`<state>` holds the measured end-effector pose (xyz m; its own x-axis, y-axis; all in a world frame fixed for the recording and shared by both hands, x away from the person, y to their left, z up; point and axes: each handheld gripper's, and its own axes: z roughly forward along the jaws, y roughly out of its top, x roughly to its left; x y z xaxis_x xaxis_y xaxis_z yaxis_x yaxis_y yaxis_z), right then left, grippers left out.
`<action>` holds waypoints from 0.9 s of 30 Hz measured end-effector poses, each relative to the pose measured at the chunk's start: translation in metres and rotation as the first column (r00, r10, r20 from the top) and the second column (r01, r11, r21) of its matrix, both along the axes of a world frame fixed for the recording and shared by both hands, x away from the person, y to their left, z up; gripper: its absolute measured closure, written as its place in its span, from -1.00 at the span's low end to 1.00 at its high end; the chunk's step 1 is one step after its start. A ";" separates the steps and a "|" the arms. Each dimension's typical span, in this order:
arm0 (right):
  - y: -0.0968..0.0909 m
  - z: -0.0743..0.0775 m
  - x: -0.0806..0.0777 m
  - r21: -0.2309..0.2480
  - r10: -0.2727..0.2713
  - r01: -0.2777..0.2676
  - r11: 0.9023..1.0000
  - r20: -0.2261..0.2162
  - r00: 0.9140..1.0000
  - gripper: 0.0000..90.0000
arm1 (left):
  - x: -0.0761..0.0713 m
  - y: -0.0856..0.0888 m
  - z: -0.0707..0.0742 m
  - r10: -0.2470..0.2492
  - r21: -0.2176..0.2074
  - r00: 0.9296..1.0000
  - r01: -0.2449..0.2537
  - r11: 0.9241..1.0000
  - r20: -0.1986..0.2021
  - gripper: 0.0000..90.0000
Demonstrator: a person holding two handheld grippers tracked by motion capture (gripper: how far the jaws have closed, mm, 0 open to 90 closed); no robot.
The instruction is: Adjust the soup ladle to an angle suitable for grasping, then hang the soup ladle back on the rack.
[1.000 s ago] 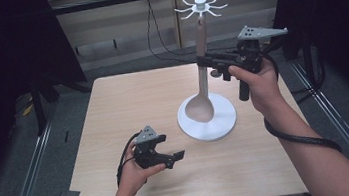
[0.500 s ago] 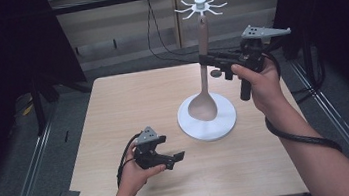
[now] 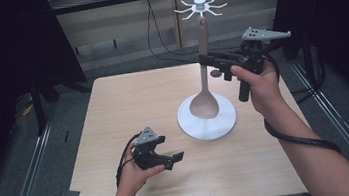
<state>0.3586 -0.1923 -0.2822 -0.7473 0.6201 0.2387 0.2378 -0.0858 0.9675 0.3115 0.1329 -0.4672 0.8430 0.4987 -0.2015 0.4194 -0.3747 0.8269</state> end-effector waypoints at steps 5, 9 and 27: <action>-0.002 0.001 -0.001 0.007 -0.016 0.016 1.000 0.008 1.000 0.49 | 0.000 0.000 0.001 -0.002 -0.001 1.000 0.002 1.000 0.004 -0.89; -0.001 0.001 -0.003 -0.018 -0.017 0.017 1.000 0.017 1.000 0.28 | 0.000 0.000 0.000 -0.003 0.001 1.000 0.003 1.000 0.004 -0.89; 0.003 -0.009 -0.011 -0.196 -0.058 0.061 0.979 0.023 0.998 -0.46 | 0.000 0.001 0.001 0.005 0.004 1.000 -0.005 1.000 0.006 -0.89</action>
